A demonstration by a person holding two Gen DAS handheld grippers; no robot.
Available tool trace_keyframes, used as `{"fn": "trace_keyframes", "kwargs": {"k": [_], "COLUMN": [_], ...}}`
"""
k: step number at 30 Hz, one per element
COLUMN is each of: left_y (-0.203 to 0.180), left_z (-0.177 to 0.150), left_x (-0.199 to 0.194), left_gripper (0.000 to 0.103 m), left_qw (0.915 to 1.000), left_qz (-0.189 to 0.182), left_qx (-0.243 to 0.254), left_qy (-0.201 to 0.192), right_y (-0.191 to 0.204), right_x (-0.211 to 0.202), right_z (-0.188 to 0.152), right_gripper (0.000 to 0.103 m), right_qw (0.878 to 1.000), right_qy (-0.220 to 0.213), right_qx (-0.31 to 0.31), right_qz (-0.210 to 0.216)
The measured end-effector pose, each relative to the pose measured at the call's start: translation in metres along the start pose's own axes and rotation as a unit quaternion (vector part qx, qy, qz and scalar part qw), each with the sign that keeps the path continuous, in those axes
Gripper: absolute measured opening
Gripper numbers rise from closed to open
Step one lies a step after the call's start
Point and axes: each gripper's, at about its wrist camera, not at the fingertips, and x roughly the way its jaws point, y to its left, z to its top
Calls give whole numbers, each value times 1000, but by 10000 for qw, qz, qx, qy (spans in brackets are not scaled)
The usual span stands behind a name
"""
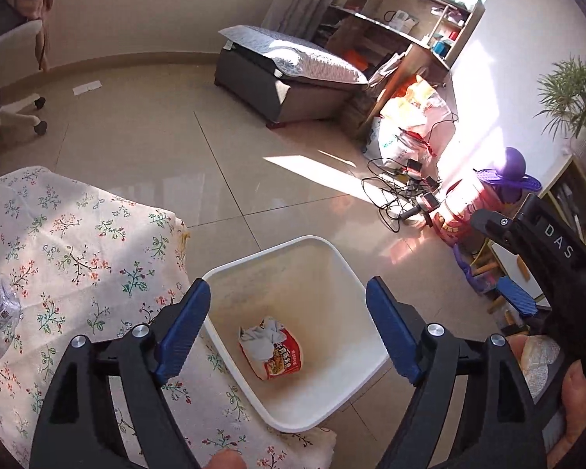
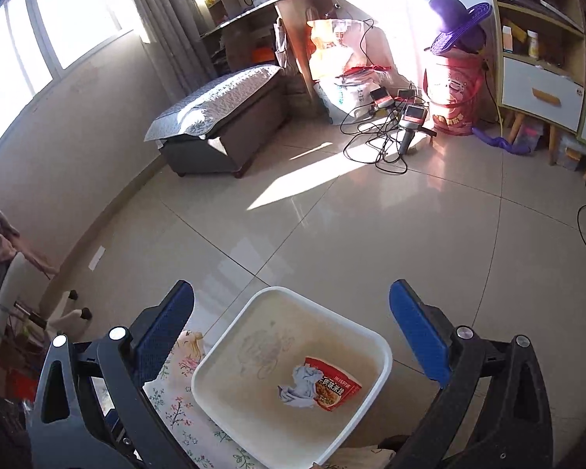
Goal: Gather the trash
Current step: 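Drop the noodle cup and tissue into the white bin with both grippers, then move both grippers back over the table toward the blue box and bottle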
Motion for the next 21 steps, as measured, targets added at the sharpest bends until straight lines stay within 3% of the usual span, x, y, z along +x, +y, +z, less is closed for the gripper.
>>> {"fn": "trace_keyframes", "kwargs": {"k": [4,8,14,21], "left_y": [22,50,98,155], "left_z": [-7,-15,-30,-50], "left_x": [-22,-49,-89,-123], "left_gripper": [87,88,92,93], "left_qw": [9972,9885,9654,9438], "left_qz": [704,1420,2450,3116], "left_qx": [36,-11,-221,-715], "left_qy": [-254,-514,-869,-842], "right_y": [22,57,112,162], "right_x": [-7,-13,-18,-35], "right_z": [-10,-33,-76,-116], "right_gripper": [96,96,96,96], "right_qw": [9990,9946,9795,9632], "right_qy": [-139,-145,-7,89], "right_qx": [-422,-1023,-1998,-2591], "right_qz": [-48,35,267,714]}}
